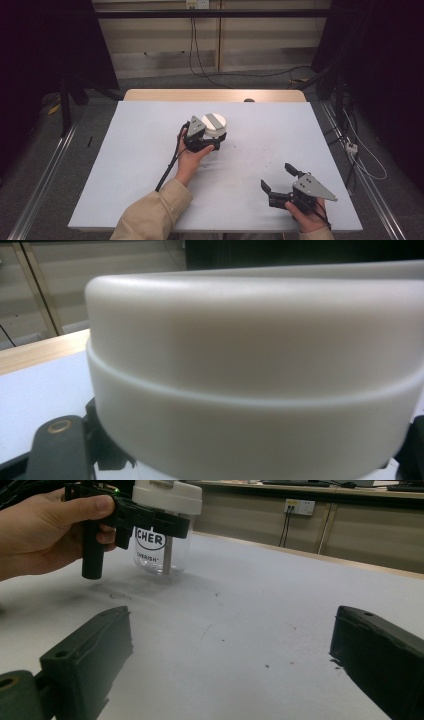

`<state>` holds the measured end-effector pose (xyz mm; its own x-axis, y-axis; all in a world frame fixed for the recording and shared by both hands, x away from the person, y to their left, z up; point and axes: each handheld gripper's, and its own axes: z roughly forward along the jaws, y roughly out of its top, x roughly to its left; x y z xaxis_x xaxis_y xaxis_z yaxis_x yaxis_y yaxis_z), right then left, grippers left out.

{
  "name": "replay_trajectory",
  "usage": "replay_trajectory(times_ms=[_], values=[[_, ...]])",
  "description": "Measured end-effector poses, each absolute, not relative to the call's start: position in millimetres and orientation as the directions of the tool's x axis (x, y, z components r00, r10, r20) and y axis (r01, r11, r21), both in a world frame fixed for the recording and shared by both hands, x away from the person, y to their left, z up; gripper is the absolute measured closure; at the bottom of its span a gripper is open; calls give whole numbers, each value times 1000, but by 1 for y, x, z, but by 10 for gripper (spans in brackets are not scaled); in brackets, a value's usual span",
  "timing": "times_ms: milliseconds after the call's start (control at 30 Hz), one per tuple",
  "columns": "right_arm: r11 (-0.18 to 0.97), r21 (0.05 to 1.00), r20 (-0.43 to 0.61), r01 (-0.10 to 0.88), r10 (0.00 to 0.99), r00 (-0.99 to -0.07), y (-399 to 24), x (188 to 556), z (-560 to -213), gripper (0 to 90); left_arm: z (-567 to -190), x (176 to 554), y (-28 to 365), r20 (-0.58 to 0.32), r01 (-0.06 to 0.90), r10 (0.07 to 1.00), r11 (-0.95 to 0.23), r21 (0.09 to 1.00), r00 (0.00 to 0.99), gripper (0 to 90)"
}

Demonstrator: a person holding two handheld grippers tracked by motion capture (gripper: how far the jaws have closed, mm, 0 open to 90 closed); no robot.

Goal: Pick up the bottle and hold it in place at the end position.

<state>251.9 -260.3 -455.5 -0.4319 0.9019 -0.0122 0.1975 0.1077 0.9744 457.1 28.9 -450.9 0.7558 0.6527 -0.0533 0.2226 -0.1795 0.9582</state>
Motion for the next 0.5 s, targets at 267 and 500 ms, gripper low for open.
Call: replay_trajectory(times_ms=[267, 500], values=[[104, 974, -10, 200, 906, -424, -262, 250, -456, 28, -452, 459, 24, -42, 208, 650, -181, 961, 759, 183], [101, 975, -6, 199, 903, -429, -261, 250, -457, 28, -457, 459, 20, -26, 204, 651, -199, 958, 758, 183]])
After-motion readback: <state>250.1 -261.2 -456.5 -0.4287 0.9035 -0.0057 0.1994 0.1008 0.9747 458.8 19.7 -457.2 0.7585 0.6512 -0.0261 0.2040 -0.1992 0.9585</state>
